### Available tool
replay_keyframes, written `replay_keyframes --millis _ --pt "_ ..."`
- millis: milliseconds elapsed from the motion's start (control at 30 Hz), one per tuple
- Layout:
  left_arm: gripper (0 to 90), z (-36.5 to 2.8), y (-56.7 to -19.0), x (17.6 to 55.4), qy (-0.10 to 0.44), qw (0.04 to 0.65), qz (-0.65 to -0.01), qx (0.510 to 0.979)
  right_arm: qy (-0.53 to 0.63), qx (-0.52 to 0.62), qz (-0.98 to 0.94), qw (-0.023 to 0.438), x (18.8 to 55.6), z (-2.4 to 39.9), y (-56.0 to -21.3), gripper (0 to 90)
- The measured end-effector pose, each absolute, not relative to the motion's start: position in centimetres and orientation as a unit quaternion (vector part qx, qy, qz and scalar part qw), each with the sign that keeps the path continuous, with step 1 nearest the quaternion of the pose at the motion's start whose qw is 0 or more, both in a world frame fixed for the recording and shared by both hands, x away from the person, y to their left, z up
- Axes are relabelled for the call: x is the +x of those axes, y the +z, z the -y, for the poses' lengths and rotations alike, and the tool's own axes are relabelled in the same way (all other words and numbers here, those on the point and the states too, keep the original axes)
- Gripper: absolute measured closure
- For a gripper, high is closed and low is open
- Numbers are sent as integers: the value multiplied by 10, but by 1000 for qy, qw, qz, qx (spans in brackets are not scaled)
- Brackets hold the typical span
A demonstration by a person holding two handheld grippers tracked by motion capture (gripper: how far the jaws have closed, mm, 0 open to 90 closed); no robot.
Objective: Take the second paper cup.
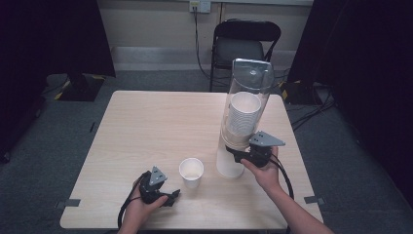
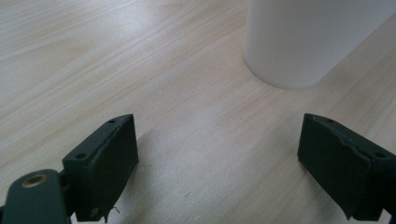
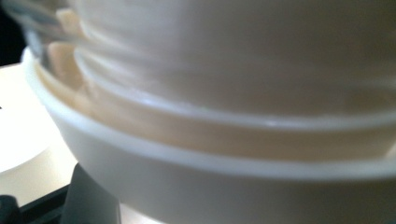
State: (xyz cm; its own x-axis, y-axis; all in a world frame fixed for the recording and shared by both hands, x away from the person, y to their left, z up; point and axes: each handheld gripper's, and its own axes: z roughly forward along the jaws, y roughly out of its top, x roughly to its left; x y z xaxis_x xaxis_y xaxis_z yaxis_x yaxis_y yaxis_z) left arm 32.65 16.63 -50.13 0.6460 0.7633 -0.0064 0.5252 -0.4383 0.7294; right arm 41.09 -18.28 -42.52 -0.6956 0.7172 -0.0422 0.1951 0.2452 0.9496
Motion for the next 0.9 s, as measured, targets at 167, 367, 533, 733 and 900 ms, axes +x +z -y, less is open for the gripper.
replay_keyframes --millis 167,367,533,733,900 --pt "116 -166 -502 326 164 364 -390 830 534 308 -751 236 410 183 -426 342" --pt "116 -166 -502 326 164 365 -390 829 536 301 -752 240 410 183 -429 351" --pt "117 -166 -501 326 165 362 -388 832 472 334 -787 216 396 192 -477 365" --pt "113 -166 -501 327 164 362 -388 832 454 309 -810 206 392 200 -471 358" --pt "113 -166 -501 326 165 362 -390 830 442 299 -825 187 382 208 -481 352"
